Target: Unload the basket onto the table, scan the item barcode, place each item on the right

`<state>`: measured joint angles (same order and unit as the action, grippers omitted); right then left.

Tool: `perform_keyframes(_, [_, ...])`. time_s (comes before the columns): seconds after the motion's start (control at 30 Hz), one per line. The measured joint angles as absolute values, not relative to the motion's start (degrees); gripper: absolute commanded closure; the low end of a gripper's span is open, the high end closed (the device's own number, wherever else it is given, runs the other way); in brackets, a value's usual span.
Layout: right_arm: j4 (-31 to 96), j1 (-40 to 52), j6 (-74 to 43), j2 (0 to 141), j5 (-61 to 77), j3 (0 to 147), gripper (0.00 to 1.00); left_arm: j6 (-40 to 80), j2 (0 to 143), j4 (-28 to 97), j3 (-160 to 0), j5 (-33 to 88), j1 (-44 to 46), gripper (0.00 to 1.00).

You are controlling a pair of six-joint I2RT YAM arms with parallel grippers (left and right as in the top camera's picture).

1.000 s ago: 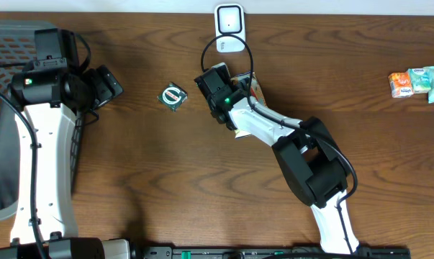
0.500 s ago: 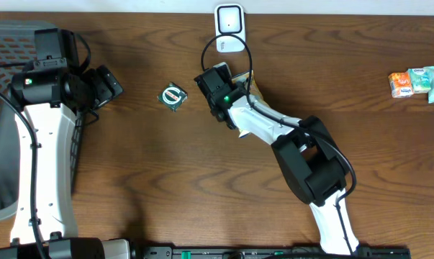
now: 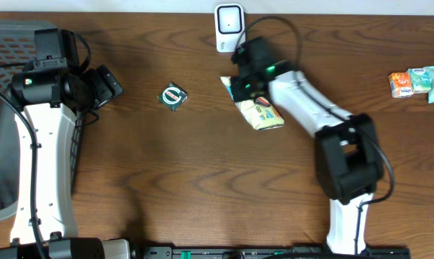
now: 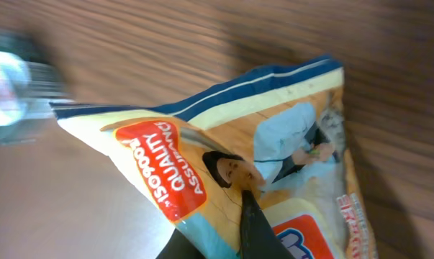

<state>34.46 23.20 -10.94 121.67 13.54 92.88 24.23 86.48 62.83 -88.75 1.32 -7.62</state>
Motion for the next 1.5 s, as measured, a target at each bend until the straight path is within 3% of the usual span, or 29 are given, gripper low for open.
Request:
perform_keyframes(0.17, [34.6, 15.0, -11.3, 120.9, 39.7, 92.9, 0.99, 24.2, 86.5, 62.8, -88.8, 1.3, -7.6, 0.02])
perform_keyframes(0.37, [34.5, 10.3, -11.5, 121.6, 60.1, 92.9, 0.99, 24.2, 86.5, 62.8, -88.8, 1.3, -7.6, 0.02])
perform_keyframes(0.57, [33.6, 10.3, -12.8, 125.3, 70.2, 91.6, 0.99, 24.2, 86.5, 62.8, -88.8, 1.3, -7.6, 0.02])
perform_keyframes(0.73, [33.4, 10.1, -14.8, 129.2, 70.2, 91.2, 0.99, 24.2, 86.5, 62.8, -88.8, 1.3, -7.6, 0.02])
perform_keyframes(1.0, [34.7, 6.1, -17.4, 130.7, 57.2, 92.1, 0.58, 24.2, 86.5, 62.8, -88.8, 1.3, -7.6, 0.02])
perform_keyframes(1.2, [44.4, -0.4, -15.4, 130.5, 49.0, 98.7, 0.31, 24.2, 86.5, 62.8, -88.8, 1.3, -7.6, 0.03])
perform_keyframes(1.37, [54.3, -2.6, -9.8, 129.2, 43.6, 104.6, 0.19, 24.2, 86.5, 62.8, -88.8, 1.3, -7.6, 0.02])
perform_keyframes(1.5, [59.1, -1.8, -5.8, 128.3, 38.9, 105.3, 0.02, 24.2, 86.5, 62.8, -88.8, 1.3, -7.6, 0.02])
